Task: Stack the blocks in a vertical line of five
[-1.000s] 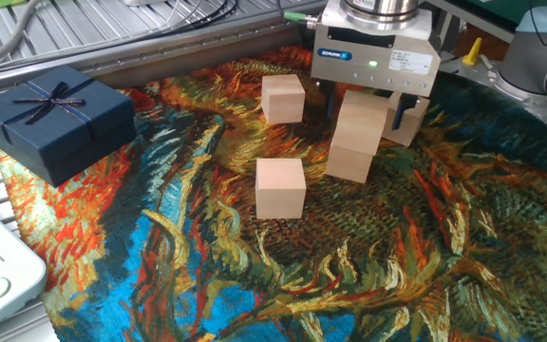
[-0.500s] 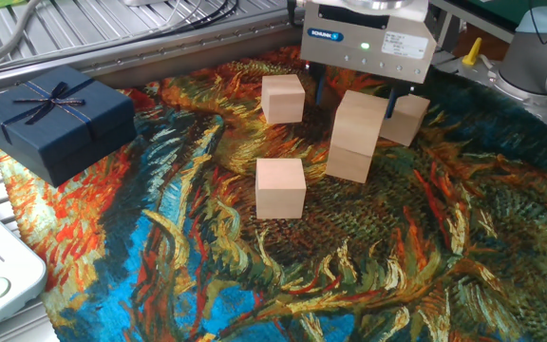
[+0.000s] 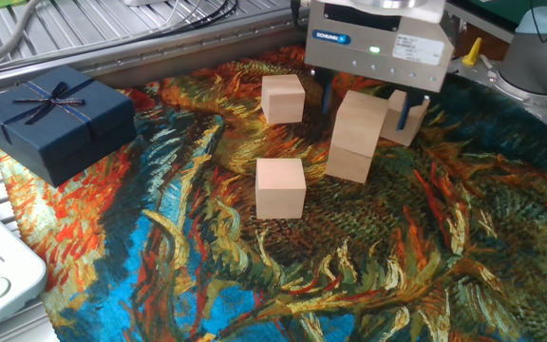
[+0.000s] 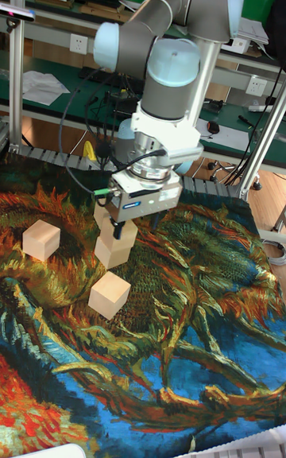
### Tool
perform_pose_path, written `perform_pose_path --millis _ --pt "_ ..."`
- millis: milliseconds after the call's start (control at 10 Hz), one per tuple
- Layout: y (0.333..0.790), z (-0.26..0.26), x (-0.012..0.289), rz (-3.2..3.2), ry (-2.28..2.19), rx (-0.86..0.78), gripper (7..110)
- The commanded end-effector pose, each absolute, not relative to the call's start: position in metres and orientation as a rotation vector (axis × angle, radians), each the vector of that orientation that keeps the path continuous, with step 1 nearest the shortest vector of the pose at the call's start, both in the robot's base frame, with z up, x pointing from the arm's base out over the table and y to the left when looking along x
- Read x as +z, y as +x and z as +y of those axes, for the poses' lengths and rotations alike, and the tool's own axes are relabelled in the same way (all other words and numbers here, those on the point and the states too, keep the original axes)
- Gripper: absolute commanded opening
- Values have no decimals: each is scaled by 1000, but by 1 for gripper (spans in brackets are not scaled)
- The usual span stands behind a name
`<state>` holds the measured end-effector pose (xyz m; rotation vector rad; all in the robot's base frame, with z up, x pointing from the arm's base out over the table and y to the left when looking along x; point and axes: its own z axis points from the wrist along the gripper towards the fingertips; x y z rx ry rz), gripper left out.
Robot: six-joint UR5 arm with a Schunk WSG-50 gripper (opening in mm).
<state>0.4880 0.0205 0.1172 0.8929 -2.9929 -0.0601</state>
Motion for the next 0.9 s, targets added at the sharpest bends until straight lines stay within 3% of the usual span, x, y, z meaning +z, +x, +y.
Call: perform_pose_path --millis 0,400,800 --pt "489 60 112 -3006 860 -212 88" --pt "466 80 85 -2962 776 -222 88" --pt "437 62 86 -2858 769 -143 88"
